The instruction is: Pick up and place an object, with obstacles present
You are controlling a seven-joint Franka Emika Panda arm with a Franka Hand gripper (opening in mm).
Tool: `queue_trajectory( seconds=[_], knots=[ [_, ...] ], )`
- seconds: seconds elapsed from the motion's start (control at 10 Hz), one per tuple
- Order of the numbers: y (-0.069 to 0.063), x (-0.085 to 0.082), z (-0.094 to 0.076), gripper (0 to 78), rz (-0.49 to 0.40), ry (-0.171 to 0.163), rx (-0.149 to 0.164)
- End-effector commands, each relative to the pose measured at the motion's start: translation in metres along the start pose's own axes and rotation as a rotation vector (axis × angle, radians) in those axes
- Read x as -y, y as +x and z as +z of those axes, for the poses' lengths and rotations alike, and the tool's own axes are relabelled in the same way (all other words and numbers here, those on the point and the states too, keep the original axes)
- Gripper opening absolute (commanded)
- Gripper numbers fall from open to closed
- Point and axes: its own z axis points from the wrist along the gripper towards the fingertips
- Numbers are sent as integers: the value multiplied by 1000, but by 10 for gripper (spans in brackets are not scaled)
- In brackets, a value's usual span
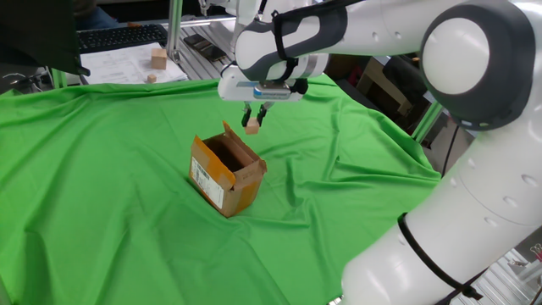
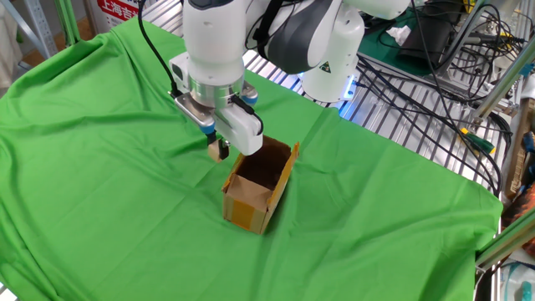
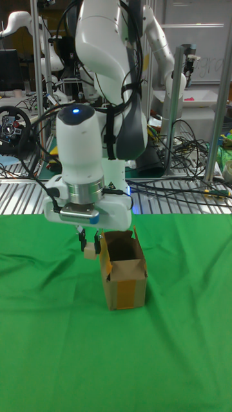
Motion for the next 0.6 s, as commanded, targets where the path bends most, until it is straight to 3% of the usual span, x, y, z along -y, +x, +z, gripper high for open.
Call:
queue_trajectory(
  seconds=[0.1, 0.3, 0.4, 0.6],
  knots=[
    [8, -18, -15, 14, 26, 12, 7],
    [17, -35, -24, 14, 57, 15, -4],
    [17, -35, -25, 14, 57, 15, -4],
    [32, -57, -38, 14, 102, 17, -22]
  ],
)
